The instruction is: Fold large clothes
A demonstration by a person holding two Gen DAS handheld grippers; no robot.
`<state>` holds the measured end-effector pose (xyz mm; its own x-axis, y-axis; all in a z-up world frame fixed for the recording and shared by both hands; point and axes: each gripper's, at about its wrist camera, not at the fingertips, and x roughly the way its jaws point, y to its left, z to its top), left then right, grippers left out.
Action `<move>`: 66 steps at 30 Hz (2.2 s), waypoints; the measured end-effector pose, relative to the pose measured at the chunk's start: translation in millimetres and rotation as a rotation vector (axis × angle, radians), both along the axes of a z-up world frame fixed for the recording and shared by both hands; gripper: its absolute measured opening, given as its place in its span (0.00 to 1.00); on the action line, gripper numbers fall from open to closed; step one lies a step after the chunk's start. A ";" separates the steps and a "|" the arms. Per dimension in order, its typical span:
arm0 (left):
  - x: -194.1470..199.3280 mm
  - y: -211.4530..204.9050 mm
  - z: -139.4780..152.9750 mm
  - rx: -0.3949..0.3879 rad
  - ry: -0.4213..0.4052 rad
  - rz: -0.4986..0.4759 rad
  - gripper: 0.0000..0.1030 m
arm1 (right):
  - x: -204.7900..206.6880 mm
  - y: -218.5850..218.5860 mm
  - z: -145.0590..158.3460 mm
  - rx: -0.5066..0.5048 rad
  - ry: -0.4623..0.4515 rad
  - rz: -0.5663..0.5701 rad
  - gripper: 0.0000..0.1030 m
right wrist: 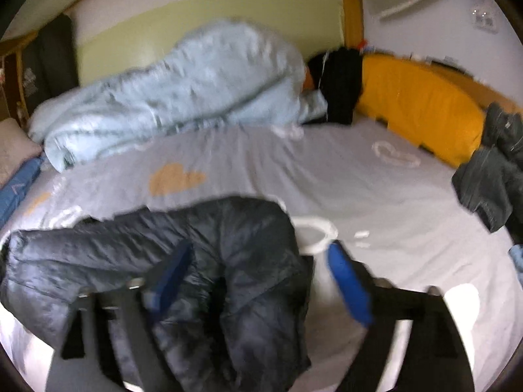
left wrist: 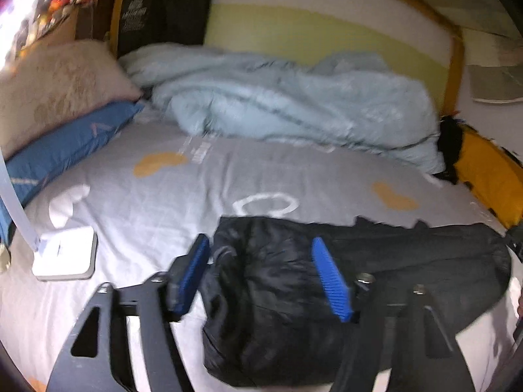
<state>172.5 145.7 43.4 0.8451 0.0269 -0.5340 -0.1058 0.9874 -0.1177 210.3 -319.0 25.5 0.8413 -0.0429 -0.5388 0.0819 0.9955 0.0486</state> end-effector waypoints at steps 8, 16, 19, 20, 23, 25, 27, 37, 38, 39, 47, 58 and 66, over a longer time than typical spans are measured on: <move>-43.7 -56.2 19.2 0.058 -0.047 -0.175 1.00 | -34.8 28.5 17.3 0.098 -0.071 0.156 1.00; -29.6 -75.0 -6.8 0.039 0.054 -0.186 1.00 | -35.9 81.5 3.9 0.136 0.089 0.405 0.64; -16.8 -73.8 -16.2 0.032 0.106 -0.155 1.00 | -30.8 102.0 -2.5 0.192 0.165 0.471 0.33; -15.9 -72.8 -17.7 0.022 0.108 -0.161 1.00 | -29.2 110.2 -5.3 0.188 0.182 0.476 0.30; -15.2 -75.6 -17.2 0.031 0.096 -0.162 1.00 | -22.1 137.7 -13.6 0.130 0.222 0.488 0.15; -14.1 -76.2 -18.7 0.033 0.098 -0.163 1.00 | -14.8 154.5 -21.8 0.094 0.248 0.473 0.13; -12.1 -75.3 -23.6 0.040 0.109 -0.152 1.00 | -0.1 165.6 -39.3 0.107 0.323 0.442 0.08; 3.4 -57.2 -47.0 -0.002 0.229 -0.105 1.00 | 40.8 189.0 -109.0 0.072 0.486 0.409 0.05; 4.8 -56.5 -48.4 0.005 0.233 -0.095 1.00 | 43.6 186.4 -109.1 0.095 0.503 0.410 0.05; 6.5 -56.0 -50.2 0.009 0.240 -0.089 1.00 | 46.7 182.6 -108.3 0.122 0.521 0.412 0.05; 14.0 -58.4 -60.5 0.077 0.247 -0.067 1.00 | 77.8 180.5 -69.7 0.158 0.459 0.351 0.05; 7.1 -58.8 -45.0 0.055 0.214 -0.090 1.00 | 135.4 188.7 -88.7 0.158 0.545 0.258 0.03; 7.9 -55.2 -44.9 0.046 0.218 -0.075 1.00 | 137.8 191.2 -92.5 0.167 0.511 0.290 0.06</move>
<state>180.4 90.5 -1.5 0.7102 -0.0035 -0.7039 -0.0499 0.9972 -0.0552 348.1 -127.8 -67.0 0.4389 0.2691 -0.8573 -0.1378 0.9630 0.2317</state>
